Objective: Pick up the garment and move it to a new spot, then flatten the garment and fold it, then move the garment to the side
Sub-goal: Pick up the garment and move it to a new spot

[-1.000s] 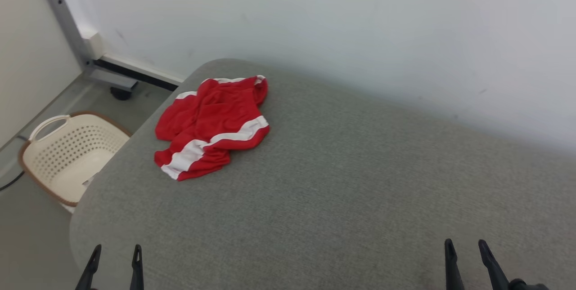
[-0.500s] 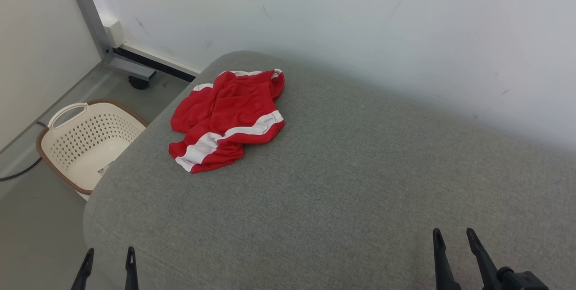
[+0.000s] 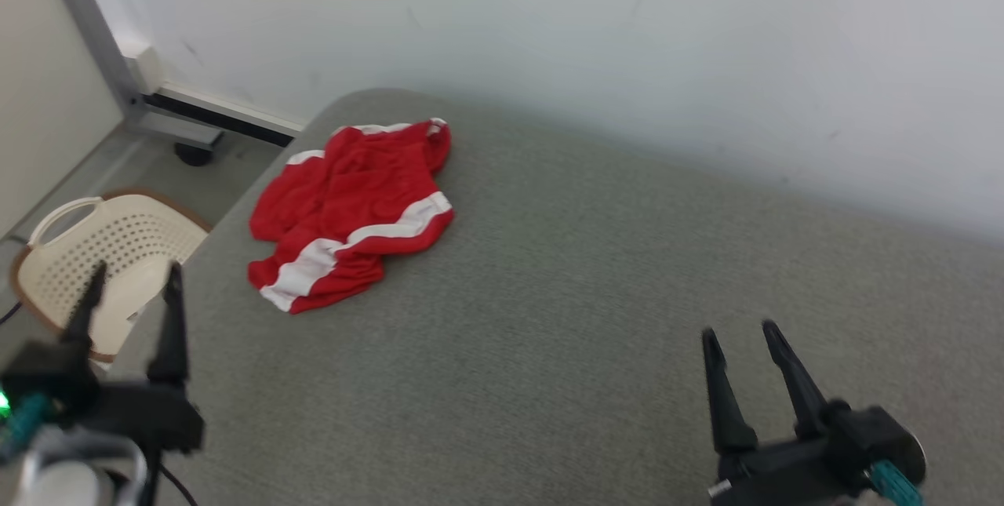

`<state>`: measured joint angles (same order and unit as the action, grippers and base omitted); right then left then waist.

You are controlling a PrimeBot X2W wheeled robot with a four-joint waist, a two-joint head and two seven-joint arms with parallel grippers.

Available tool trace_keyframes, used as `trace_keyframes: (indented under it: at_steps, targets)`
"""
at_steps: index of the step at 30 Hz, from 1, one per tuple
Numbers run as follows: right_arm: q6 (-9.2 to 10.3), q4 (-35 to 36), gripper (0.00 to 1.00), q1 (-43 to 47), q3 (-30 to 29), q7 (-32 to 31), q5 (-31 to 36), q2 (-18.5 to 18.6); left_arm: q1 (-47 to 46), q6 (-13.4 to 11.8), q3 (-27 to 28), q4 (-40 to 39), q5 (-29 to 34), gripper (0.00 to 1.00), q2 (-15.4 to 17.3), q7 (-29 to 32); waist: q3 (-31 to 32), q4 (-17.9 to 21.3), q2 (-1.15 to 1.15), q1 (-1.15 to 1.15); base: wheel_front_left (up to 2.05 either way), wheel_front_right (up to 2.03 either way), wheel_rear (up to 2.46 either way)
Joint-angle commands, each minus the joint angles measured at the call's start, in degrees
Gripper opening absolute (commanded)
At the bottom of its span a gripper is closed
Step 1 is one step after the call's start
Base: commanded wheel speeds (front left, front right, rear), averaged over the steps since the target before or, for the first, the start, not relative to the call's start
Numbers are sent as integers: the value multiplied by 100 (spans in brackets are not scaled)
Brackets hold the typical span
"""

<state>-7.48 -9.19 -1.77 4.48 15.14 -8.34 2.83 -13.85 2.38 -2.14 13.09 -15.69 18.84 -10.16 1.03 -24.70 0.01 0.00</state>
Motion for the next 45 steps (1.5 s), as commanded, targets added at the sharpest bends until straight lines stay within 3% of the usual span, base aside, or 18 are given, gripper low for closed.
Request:
trace_keyframes:
  at_steps: [1, 9, 18, 33, 39, 45]
  targets:
    - [-5, 30, 100, -124, 31, 5, 34, 11, -186, 17, 27, 56, -9, 100, 55, 18, -734, 795, -1, 0, 0, 0, 0]
    - [-5, 227, 100, -1078, 702, 5, -114, 12, -1634, 210, 525, 708, -363, 100, 846, 310, -1518, 2017, -1, 0, 0, 0, 0]
    - [-5, 494, 100, -1388, 908, 5, -158, 8, -2728, 445, 458, 1608, -738, 100, 1514, 1021, -2132, 2788, -1, 0, 0, 0, 0]
    - [-5, 664, 100, -1455, 886, 5, 39, 6, -3702, 501, -792, 3113, -1437, 100, 2074, 2103, -2586, 3044, -1, 0, 0, 0, 0]
    - [-5, 631, 100, -1460, 891, 5, 59, 6, -3774, 501, -1017, 3565, -1845, 100, 2069, 2619, -2589, 3041, -1, 0, 0, 0, 0]
    - [-5, 571, 100, -1453, 901, 5, 98, 8, -3697, 502, -1191, 4214, -2222, 100, 1884, 3567, -2552, 3033, -1, 0, 0, 0, 0]
